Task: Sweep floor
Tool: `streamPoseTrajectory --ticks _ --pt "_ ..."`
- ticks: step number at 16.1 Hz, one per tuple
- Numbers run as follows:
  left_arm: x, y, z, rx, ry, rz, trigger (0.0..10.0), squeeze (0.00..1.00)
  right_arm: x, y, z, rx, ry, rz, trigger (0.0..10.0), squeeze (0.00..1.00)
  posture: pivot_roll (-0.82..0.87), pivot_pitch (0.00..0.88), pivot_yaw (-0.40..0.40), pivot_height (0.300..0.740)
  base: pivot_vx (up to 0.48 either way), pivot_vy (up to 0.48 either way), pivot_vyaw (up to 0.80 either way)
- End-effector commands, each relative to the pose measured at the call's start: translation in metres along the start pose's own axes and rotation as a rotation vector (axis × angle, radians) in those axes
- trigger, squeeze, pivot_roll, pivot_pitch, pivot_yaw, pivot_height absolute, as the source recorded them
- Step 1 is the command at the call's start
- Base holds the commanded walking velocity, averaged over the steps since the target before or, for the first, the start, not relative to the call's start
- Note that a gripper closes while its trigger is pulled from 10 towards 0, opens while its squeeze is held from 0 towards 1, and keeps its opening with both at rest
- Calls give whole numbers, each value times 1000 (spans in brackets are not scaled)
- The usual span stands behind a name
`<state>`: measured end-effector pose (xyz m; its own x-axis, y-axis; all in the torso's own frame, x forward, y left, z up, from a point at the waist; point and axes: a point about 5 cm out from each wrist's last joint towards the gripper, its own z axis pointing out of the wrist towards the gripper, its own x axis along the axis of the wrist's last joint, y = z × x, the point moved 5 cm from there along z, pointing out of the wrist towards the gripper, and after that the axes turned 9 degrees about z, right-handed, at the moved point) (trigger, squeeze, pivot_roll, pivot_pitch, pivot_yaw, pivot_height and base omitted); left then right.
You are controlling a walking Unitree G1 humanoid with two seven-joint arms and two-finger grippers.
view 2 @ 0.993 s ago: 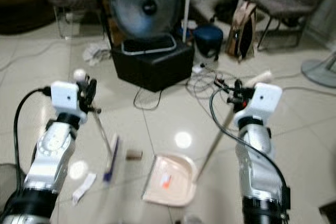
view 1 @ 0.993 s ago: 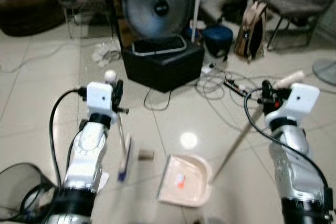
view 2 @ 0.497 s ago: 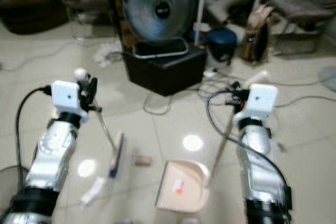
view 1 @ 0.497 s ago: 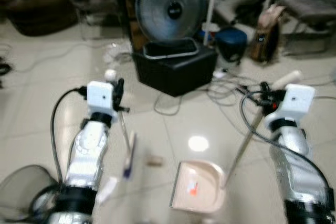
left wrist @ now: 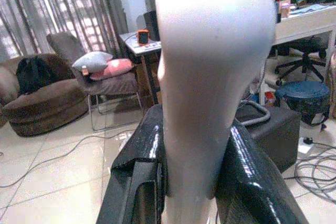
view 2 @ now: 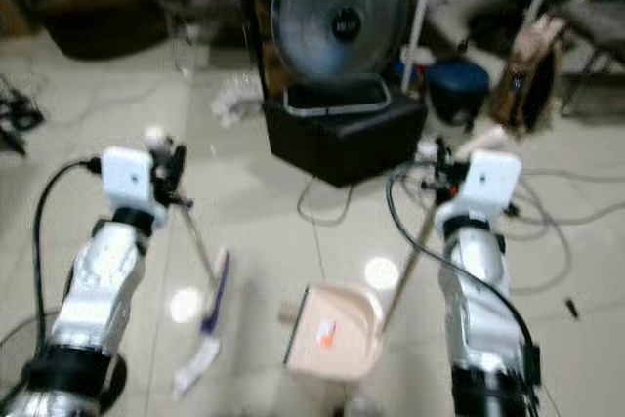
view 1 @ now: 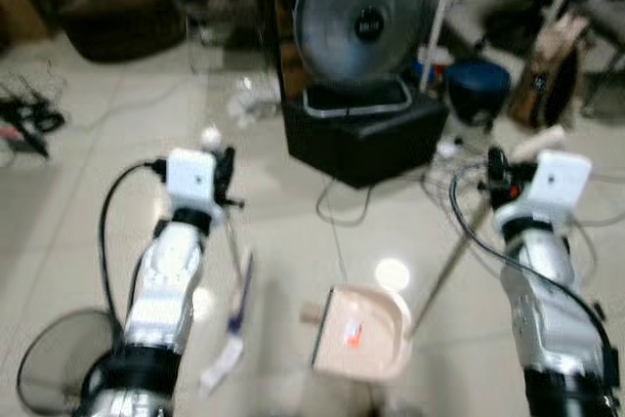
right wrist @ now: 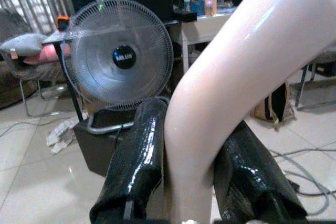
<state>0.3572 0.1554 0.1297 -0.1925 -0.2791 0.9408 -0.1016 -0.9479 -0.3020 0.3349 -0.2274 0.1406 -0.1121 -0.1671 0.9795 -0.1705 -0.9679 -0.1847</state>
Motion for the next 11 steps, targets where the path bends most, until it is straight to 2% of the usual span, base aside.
streamPoseTrajectory --ticks 1,2,4,11 --pt "16 -3 5 -3 64 17 10000 0 12 -2 1 8 42 0 10000 0 -14 66 49 740 386 0 0" --pt "17 -2 4 -14 65 17 10000 0 11 -2 0 -1 42 46 10000 0 -14 70 56 740 382 0 -669" --pt "16 0 4 -23 65 18 10000 0 10 0 -2 -7 41 46 10000 0 -13 69 59 740 390 0 -759" --pt "17 3 5 -31 66 11 10000 0 9 4 -5 -16 36 19 10000 0 -14 80 53 740 385 0 0"
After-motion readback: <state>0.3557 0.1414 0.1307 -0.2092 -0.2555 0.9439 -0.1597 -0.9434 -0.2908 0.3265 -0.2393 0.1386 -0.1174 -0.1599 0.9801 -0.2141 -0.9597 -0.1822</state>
